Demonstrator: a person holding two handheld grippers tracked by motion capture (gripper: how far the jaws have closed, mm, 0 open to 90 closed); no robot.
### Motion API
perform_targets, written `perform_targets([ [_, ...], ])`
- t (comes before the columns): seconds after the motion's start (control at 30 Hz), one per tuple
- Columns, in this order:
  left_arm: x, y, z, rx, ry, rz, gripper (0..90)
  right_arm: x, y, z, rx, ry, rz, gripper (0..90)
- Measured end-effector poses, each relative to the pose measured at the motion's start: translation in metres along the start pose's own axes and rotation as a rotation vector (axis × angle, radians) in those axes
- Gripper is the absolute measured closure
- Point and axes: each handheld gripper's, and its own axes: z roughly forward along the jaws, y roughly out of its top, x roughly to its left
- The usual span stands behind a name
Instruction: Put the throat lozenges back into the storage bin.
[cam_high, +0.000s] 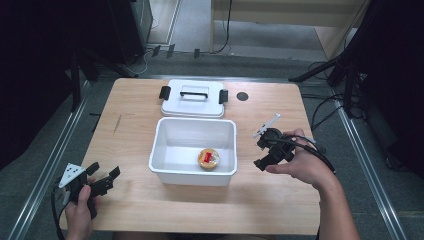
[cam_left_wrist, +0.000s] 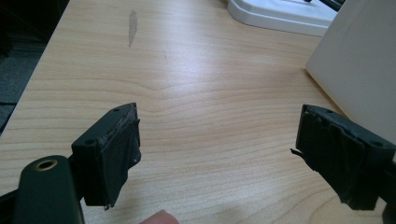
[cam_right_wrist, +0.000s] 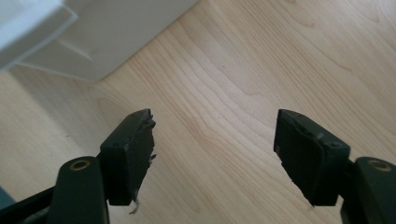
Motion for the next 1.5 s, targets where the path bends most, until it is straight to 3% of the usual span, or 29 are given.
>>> perform_targets([
  [0.07, 0.0, 0.0, 0.0, 0.0, 0.0, 0.0, 14.6, -0.003, -0.008, 0.006, -0.019, -0.017, 0.048, 26.6],
  [0.13, 0.0, 0.0, 0.0, -0.001, 0.0, 0.0, 14.6, -0.004, -0.011, 0.008, -0.031, -0.021, 0.052, 26.3],
  [0.3, 0.0, 0.0, 0.0, 0.0, 0.001, 0.0, 14.6, -0.01, -0.025, 0.015, -0.103, -0.086, 0.13, 23.5],
  [0.5, 0.0, 0.0, 0.0, 0.0, 0.002, 0.0, 14.6, -0.015, -0.046, 0.026, -0.244, -0.165, 0.24, 15.2],
  [0.73, 0.0, 0.0, 0.0, 0.0, 0.002, 0.001, 14.6, -0.02, -0.077, 0.043, -0.398, -0.206, 0.4, 12.4],
  [0.77, 0.0, 0.0, 0.0, 0.0, 0.002, 0.001, 14.6, -0.02, -0.077, 0.043, -0.398, -0.206, 0.4, 12.4],
  [0.9, 0.0, 0.0, 0.0, 0.0, 0.003, 0.001, 14.6, -0.024, -0.095, 0.05, -0.459, -0.224, 0.472, 11.5],
  [1.17, -0.001, 0.0, 0.0, 0.0, 0.004, 0.001, 14.6, -0.029, -0.123, 0.057, -0.511, -0.23, 0.529, 9.2],
  [1.27, -0.001, 0.0, 0.0, 0.0, 0.005, 0.001, 14.6, -0.031, -0.139, 0.058, -0.535, -0.253, 0.55, 9.1],
  [1.5, -0.001, 0.0, 0.0, 0.0, 0.006, 0.002, 14.6, -0.033, -0.162, 0.057, -0.532, -0.271, 0.585, 9.1],
])
